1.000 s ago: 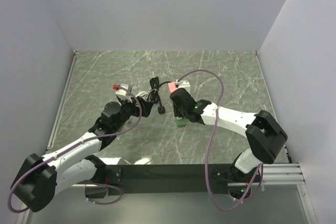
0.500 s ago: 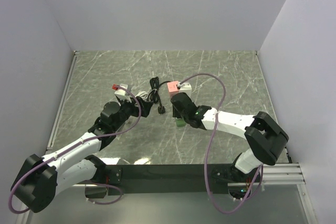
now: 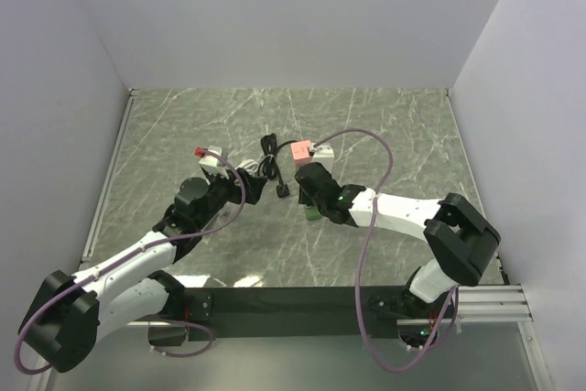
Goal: Insert the plug
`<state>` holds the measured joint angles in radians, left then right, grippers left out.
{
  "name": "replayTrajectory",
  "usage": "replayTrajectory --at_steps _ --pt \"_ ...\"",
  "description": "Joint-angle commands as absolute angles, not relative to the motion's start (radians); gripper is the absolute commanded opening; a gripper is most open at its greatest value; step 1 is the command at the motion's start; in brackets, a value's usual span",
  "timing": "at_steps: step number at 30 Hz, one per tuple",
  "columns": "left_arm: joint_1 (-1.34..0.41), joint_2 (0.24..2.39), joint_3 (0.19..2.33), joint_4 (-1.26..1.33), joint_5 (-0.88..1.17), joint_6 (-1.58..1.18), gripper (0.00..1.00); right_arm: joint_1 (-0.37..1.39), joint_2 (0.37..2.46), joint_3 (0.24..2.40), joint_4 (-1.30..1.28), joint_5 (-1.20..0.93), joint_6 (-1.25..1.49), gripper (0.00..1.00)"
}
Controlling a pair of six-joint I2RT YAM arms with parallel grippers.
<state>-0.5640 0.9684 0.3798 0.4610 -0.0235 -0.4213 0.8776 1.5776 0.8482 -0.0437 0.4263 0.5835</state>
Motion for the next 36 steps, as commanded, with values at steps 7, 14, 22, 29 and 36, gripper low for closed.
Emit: replayTrajectory --at_steps 7,14,22,29,36 --pt "-0.558 0.98 0.436 0.422 -0.057 -0.436 0.97 0.897 1.557 0.871 -0.39 0.348 0.557 0.34" --pt "-0.557 0.989 0.472 0.379 -0.09 -0.445 1.0 0.881 1.456 0.844 -0.338 0.347 0.494 0.94" --pt "-0.552 0.973 0.526 0.282 -0.17 -0.472 1.0 0.815 1.283 0.767 -0.249 0.351 0.437 0.96" --pt "-0.514 0.927 0.59 0.149 -0.291 -0.494 0.99 0.611 1.092 0.681 -0.12 0.284 0.359 0.97" --pt "-0.362 0.927 0.672 0.034 -0.292 -0.482 0.99 0.444 0.938 0.634 -0.034 0.206 0.37 0.98"
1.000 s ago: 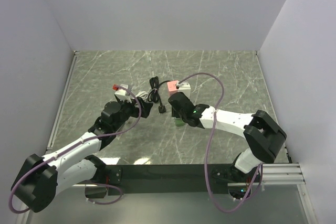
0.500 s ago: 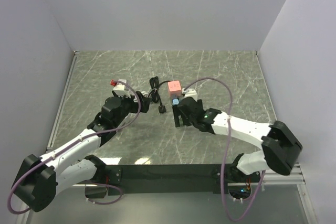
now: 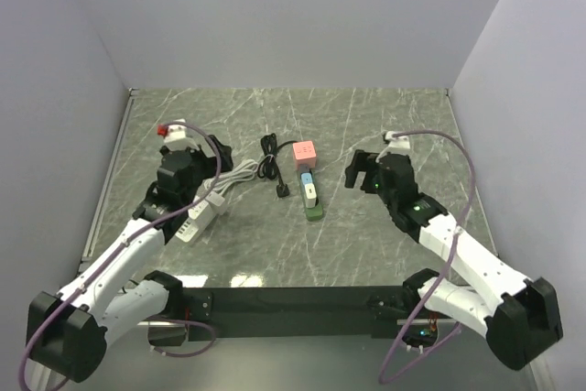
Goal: Insert the plug
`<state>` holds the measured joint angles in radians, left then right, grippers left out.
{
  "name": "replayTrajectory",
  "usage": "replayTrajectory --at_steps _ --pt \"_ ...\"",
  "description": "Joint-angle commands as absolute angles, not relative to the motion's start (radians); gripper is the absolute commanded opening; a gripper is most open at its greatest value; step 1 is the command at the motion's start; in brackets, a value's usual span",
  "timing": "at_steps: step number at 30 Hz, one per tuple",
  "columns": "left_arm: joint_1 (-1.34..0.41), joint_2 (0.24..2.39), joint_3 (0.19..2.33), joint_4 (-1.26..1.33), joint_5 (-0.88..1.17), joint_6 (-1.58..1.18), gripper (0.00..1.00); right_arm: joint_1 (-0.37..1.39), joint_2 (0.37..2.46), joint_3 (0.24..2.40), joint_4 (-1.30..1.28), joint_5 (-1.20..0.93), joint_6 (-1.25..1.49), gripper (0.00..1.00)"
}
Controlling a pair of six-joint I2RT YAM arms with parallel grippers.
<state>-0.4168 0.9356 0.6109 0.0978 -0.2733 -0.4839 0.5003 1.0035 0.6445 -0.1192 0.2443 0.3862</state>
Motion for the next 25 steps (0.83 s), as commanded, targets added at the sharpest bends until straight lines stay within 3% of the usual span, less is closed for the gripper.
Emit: replayTrajectory --at_steps 1,7,25 --pt "-0.318 0.925 0.683 0.028 -0.282 -0.48 0.99 0.427 0.922 0.637 -0.028 0.199 0.365 0.98" --pt "-0.161 0.905 0.707 -0.023 -0.224 -0.454 0.99 0.254 0.855 0.675 -0.002 0.118 0.365 0.98" --pt "-0.153 0.876 0.749 -0.071 -0.301 -0.453 1.0 0.141 0.796 0.699 0.032 0.029 0.348 1.0"
